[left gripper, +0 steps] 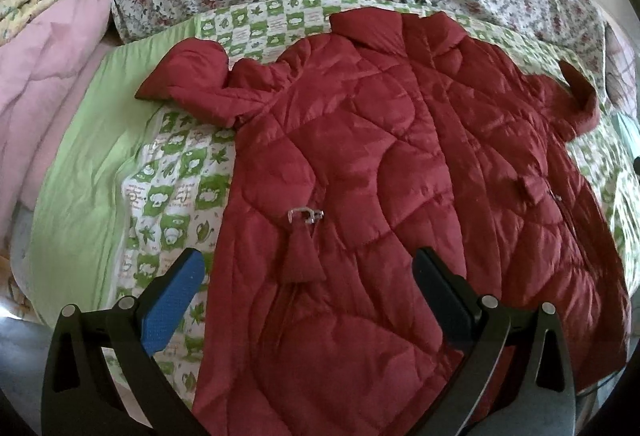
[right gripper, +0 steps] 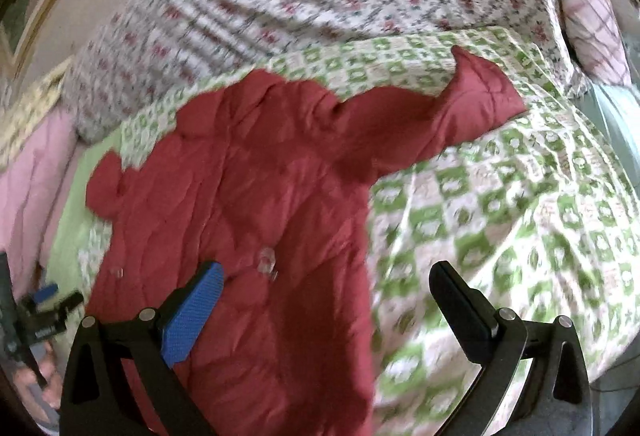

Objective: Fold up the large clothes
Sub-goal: 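Reach the right tool to a red jacket sleeve and grasp its cuff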

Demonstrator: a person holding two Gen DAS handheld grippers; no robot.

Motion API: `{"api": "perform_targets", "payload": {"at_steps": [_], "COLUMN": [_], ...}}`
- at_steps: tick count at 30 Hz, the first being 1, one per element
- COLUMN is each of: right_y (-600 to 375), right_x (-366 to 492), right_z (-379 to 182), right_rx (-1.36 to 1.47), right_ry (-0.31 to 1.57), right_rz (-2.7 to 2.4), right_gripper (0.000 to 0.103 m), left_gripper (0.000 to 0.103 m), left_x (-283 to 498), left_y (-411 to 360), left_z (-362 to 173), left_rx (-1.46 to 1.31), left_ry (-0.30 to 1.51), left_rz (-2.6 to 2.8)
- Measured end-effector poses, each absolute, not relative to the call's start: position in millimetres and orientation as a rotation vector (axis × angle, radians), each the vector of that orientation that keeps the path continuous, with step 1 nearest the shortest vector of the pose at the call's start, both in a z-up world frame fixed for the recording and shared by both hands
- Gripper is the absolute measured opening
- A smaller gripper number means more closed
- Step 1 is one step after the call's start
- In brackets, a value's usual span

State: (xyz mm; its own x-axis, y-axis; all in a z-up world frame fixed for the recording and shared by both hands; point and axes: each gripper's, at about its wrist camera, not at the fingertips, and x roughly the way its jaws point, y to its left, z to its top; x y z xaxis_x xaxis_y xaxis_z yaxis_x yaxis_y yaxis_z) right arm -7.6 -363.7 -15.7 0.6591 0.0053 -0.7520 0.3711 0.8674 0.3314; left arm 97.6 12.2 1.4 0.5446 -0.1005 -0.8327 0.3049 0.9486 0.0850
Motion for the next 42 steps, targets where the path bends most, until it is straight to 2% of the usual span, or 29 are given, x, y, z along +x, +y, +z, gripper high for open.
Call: {"api": "perform_targets", "payload": {"at_steps": [24,30,32,33,34,35,37,39,42], "right_y": [-543,-595,-607,-612,-619,-625,-633,-630,-612], "right_x": [117,163,178,182,186,187,183,176,168], "right_z": [-54,-76,-87,-92,-100,-107,-113,-107,-88], "right_rx": [0.425,0.429,0.406,0.408,0.427,0.446,0.48,0.502,0.498], "right_ry": [0.857,0.909,0.932,0.949,0.97,0.986,0.986,0.953,0.885], "right_rz": [-0.519,-0.621,-0.646,-0.658,-0.663,-0.672,-0.685,-0.675,-0.603], "right_gripper": [0.102,0.095,0.089,0.08,0.068,0.06,0.026,0.016,0.013], "left_gripper": [0.103,0.103,0.103,0.103,0.103,0.103,0.103,0.103,0.103], "left_x": [162,174,178,179,181,182,184,185,186], "left_y": [-28,-37,-39,-40,-40,-41,-41,-41,-41], "left_z": [-17,-27,-30,-32,-34,-35,-36,-38,-39], "left_rx": [0.247,0.26,0.257,0.255,0.251,0.248,0.245,0.244,0.235], "left_ry": [1.014,1.036,1.048,1.053,1.06,1.063,1.065,1.063,1.067], "left_rz": [-0.264,-0.265,-0.264,-0.265,-0.267,-0.269,-0.273,-0.277,-0.28]}}
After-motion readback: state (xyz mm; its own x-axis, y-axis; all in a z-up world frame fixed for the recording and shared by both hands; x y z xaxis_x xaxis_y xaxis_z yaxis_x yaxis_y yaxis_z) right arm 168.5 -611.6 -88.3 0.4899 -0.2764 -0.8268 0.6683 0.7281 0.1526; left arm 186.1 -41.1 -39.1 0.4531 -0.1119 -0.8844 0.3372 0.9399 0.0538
